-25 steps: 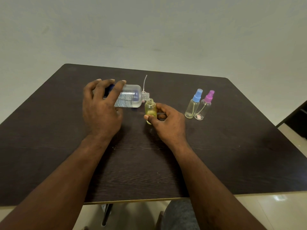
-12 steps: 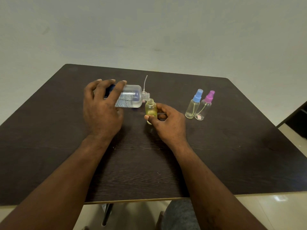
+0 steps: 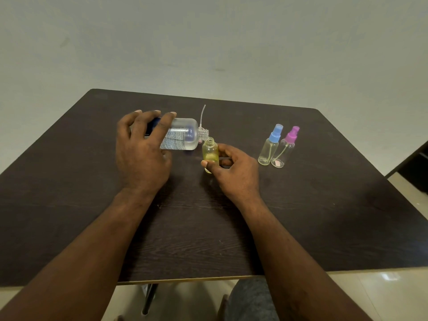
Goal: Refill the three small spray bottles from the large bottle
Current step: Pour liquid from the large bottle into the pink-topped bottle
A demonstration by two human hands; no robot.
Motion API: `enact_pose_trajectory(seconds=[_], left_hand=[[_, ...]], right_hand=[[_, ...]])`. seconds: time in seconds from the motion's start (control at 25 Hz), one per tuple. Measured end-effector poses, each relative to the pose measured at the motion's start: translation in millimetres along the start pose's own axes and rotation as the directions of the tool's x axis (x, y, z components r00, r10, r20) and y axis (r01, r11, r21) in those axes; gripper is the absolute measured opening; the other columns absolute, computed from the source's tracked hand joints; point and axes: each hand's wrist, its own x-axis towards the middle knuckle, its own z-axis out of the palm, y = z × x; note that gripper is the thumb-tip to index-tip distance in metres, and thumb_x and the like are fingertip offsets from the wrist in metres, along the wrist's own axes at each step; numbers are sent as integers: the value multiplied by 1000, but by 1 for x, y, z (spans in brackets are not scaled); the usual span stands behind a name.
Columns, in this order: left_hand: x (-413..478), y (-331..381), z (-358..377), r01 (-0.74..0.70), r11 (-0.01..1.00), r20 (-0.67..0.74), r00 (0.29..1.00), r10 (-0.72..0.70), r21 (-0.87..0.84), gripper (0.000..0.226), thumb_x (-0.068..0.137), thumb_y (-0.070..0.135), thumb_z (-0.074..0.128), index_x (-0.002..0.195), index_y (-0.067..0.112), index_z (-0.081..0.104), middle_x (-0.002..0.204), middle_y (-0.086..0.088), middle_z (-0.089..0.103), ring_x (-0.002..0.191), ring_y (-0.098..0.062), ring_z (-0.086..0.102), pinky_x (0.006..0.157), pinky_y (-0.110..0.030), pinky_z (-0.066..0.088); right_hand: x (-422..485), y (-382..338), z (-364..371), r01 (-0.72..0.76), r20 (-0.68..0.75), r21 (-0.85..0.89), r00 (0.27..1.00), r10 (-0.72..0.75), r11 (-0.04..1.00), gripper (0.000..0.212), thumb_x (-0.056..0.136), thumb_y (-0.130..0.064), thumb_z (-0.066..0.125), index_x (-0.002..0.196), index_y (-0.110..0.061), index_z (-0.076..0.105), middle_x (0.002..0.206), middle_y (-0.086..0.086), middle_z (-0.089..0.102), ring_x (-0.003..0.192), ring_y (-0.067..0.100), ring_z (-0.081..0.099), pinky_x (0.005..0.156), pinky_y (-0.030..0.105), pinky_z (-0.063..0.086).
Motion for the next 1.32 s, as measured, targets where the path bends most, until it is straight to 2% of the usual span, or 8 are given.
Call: enact_pose_trajectory(seconds=[0.88,1.32], left_hand=[[0,0,0,7,1000,21,1000,-7,4,75,80,4,71,149,30,55,147,-2,54,138,-33,37,95,-50,54],[0,-1,0,3,1000,16,1000,-4,12,75,80,4,70,149,30,56,147,-2,54,138,-33,37,95,-50,54]], right_hand=[[0,-1,-2,6,10,-9,1000,-6,1000,46,85,-32,87,129,-30,72,117,-13,76,99,-2,70,88,20,59],[1,2,1,12,-2,-4,1000,-12,1000,44,84,-34,87,126,-30,74,113,-15,77,98,-2,71,88,28,63]])
